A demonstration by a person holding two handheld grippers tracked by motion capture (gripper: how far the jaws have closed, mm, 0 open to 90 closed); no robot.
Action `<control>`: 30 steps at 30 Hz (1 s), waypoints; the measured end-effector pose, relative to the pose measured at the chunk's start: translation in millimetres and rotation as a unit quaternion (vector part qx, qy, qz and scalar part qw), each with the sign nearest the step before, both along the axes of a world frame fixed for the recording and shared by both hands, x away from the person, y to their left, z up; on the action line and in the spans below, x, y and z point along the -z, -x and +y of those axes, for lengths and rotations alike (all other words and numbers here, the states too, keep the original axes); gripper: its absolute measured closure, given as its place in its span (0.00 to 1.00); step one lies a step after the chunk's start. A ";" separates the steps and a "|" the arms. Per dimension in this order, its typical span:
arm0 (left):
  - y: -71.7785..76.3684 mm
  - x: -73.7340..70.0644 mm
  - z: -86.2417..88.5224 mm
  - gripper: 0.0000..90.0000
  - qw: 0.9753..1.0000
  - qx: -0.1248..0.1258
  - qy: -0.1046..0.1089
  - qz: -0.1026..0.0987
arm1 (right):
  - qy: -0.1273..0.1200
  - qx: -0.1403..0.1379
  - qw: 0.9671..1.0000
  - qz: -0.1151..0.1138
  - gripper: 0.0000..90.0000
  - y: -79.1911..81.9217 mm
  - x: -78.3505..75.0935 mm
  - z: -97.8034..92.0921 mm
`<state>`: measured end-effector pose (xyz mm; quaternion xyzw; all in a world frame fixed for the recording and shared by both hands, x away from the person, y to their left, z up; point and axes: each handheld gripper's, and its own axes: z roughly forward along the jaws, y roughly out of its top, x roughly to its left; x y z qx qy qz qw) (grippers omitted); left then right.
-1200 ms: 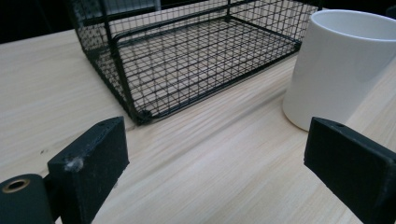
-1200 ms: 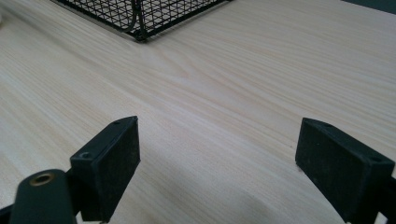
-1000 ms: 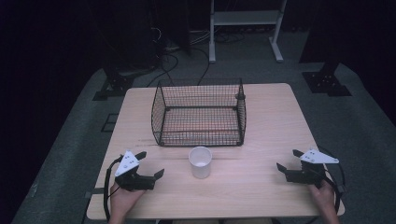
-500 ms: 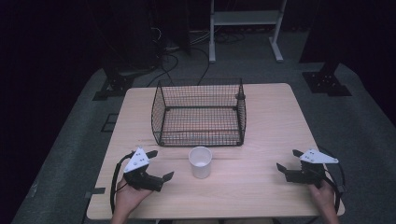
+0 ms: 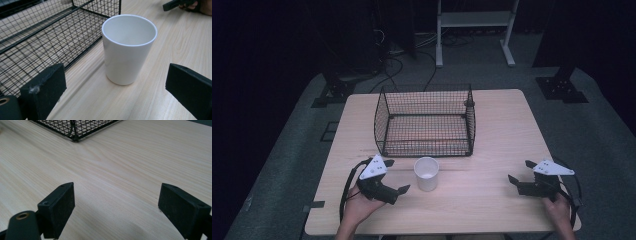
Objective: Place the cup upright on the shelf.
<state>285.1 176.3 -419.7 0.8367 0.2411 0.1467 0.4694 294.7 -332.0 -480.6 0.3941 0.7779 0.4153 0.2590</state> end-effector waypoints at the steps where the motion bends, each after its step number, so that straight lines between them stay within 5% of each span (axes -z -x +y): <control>1: -0.5 0.3 -1.3 0.03 1.000 0.001 -0.001 0.001 | 0.000 0.000 1.000 0.000 0.15 0.0 0.0 0.0; 30: -26.0 4.2 -46.2 0.03 0.996 0.046 -0.053 0.049 | 0.000 -0.002 1.000 0.000 0.15 0.2 0.0 0.0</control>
